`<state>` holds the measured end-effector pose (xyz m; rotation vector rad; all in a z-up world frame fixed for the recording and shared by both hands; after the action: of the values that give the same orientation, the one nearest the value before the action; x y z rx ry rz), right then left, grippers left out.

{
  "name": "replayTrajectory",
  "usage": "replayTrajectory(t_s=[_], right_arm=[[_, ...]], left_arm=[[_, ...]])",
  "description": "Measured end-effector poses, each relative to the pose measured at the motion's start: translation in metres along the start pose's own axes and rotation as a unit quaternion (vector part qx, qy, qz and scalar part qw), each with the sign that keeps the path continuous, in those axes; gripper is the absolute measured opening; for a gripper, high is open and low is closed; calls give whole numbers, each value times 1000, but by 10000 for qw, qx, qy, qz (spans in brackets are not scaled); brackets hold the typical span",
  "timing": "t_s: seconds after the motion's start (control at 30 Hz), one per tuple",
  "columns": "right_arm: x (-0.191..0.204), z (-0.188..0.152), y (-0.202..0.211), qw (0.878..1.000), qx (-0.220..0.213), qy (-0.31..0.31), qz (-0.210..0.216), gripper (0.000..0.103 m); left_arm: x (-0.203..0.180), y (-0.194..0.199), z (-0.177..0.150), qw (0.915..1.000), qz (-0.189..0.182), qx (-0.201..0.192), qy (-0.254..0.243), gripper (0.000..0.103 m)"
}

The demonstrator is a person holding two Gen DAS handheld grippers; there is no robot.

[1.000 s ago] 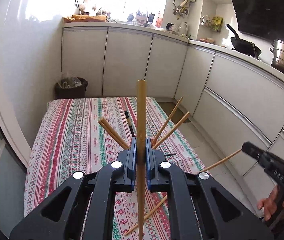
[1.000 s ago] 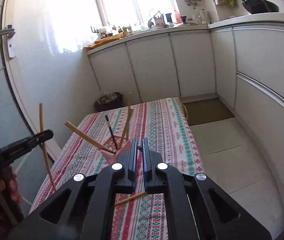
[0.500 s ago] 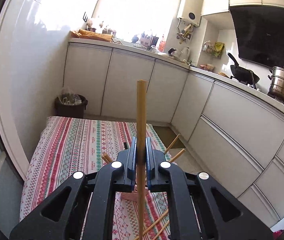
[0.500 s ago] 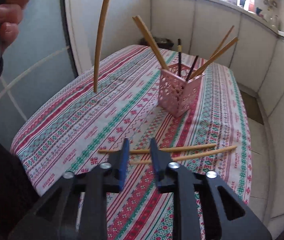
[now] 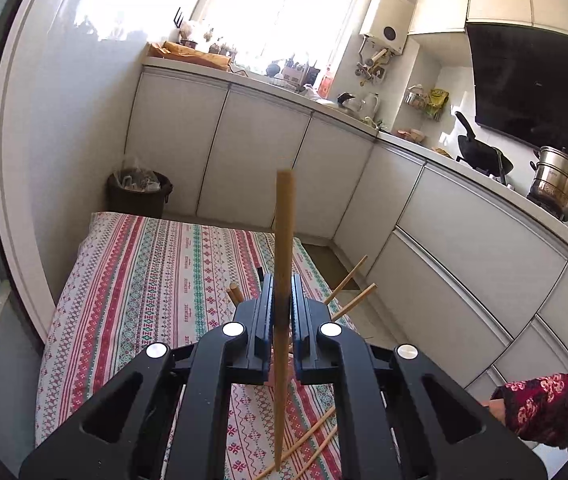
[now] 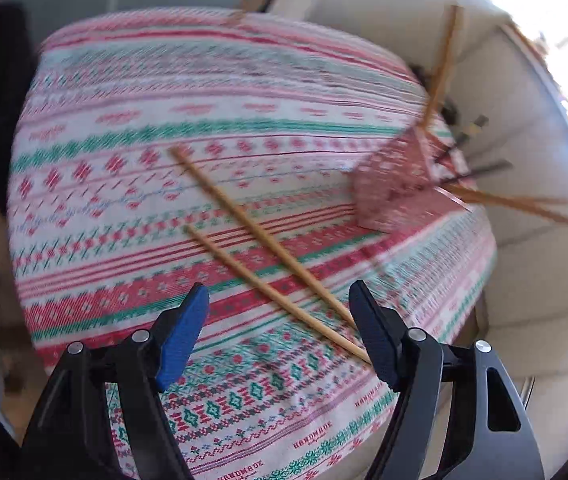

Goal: Organize utensils
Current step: 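Grasp a chopstick with the left gripper while the right gripper grasps another chopstick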

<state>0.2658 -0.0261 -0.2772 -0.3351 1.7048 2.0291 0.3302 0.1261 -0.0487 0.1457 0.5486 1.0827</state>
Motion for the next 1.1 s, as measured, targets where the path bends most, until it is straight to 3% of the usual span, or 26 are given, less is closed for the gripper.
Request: replayTrajectory(t_s=[0.13, 0.2, 0.4, 0.47, 0.53, 0.57, 0.63, 0.7, 0.77, 0.87, 0.93, 0.97, 1.03, 1.1], right_arm=[[-2, 11, -23, 9942, 122, 235, 1039, 70], [-10, 13, -39, 9899, 284, 279, 1358, 70], [-28, 7, -64, 9837, 348, 286, 1742, 72], [-35, 5, -66, 9840, 386, 156, 1734, 65], [-44, 3, -65, 9862, 447, -113, 1590, 42], [-49, 0, -64, 9869, 480, -239, 1521, 37], [-47, -6, -61, 9863, 587, -293, 1513, 8], [-41, -11, -56, 9899, 585, -409, 1221, 8], [-35, -18, -53, 9861, 768, -778, 1248, 7], [-29, -30, -51, 9707, 979, -1651, 1444, 3], [-29, -41, -46, 9546, 1091, -2190, 1702, 3], [-28, -47, -41, 9541, 1045, -2285, 1632, 3], [-28, -57, -28, 9552, 874, -2402, 1493, 3], [-28, -71, -14, 9503, 688, -2644, 1491, 3]], left_arm=[[7, 2, -1, 10000, 21, 38, 41, 8], [10, 0, -2, 9999, 15, 91, 62, 8], [22, 5, 2, 9999, 11, -5, 157, 8], [24, 10, 6, 9997, 4, -110, 198, 8], [24, 16, 8, 9996, -20, -185, 190, 8], [23, 19, 9, 9997, -7, -204, 159, 8], [21, 24, 9, 9997, 39, -208, 85, 8], [26, 25, 8, 9996, 260, -71, 106, 8], [39, 13, 1, 9975, 415, 521, 230, 28], [57, -33, -35, 9801, 389, 1930, 236, 43], [65, -75, -73, 9558, 426, 2909, 20, 43], [66, -95, -92, 9422, 481, 3309, -196, 43], [64, -125, -127, 9123, 725, 3937, -860, 43], [60, -143, -152, 8888, 604, 4371, -1241, 43]])
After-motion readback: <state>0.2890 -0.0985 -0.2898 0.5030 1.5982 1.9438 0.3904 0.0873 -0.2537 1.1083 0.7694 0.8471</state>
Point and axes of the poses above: each gripper's, at about its wrist camera, not at the fingertips, and y roughly against the way its jaws point, x to its left, z to its top, the point moved 3 cm from there along -y, roughly the way its jaws point, and after that the axes turned 7 degrees about -z, right-handed, at the moved point
